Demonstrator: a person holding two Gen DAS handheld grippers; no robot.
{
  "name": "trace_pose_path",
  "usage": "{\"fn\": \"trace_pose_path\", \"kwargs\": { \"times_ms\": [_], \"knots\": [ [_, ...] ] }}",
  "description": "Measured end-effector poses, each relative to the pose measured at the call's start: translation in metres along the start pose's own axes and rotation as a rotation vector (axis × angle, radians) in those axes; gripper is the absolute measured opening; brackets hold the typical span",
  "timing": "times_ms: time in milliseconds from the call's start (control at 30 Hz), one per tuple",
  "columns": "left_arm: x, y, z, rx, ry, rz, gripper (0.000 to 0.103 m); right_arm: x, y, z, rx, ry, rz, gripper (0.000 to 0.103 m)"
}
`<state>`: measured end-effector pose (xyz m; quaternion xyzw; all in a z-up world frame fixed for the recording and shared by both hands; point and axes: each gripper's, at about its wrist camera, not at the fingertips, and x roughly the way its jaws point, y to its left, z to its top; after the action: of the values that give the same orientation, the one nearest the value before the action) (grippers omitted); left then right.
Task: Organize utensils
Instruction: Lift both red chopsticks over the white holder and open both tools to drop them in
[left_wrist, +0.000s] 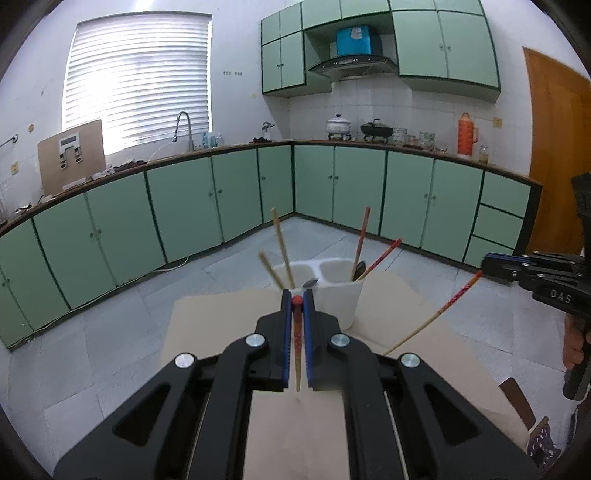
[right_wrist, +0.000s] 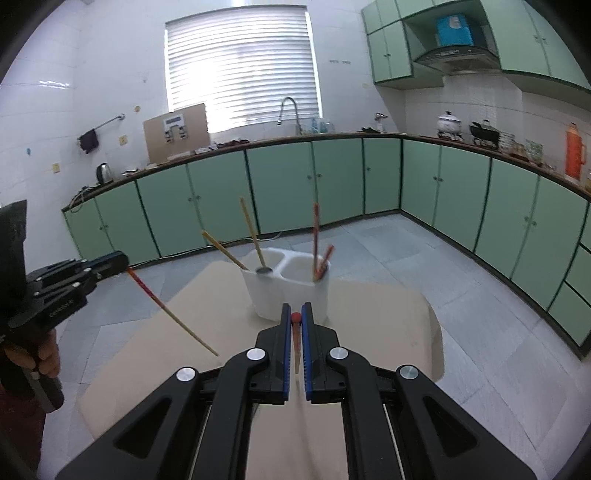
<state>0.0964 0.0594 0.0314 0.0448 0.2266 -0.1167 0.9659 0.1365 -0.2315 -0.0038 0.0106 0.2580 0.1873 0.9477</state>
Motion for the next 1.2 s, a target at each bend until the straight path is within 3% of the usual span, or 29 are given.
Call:
{"fn": "trace_pose_path", "kwargs": {
  "times_ms": [267,433,567,800,1200],
  "knots": [
    [-0.008,-0.005,0.05,0.006,-0.112,-0.038,0.005,-0.01,0.006,0.056,-0.048,-0.085,0.043,0.005],
    [-0.016,-0.011,0.093,0.007,-0.225,-0.046,0.005,-0.009,0.009,0.093,-0.077,-0.138,0.025,0.005],
    [0.004,-0.019,0.121,0.019,-0.273,-0.021,0.005,0.013,0.007,0.115,-0.094,-0.132,-0.008,0.005],
    [0.075,-0.022,0.131,0.008,-0.215,0.012,0.005,0.075,0.001,0.124,-0.112,-0.027,-0.047,0.005],
    [0.159,0.0,0.104,-0.009,-0.058,0.009,0.005,0.136,-0.004,0.104,-0.111,0.091,-0.035,0.005]
  ]
}}
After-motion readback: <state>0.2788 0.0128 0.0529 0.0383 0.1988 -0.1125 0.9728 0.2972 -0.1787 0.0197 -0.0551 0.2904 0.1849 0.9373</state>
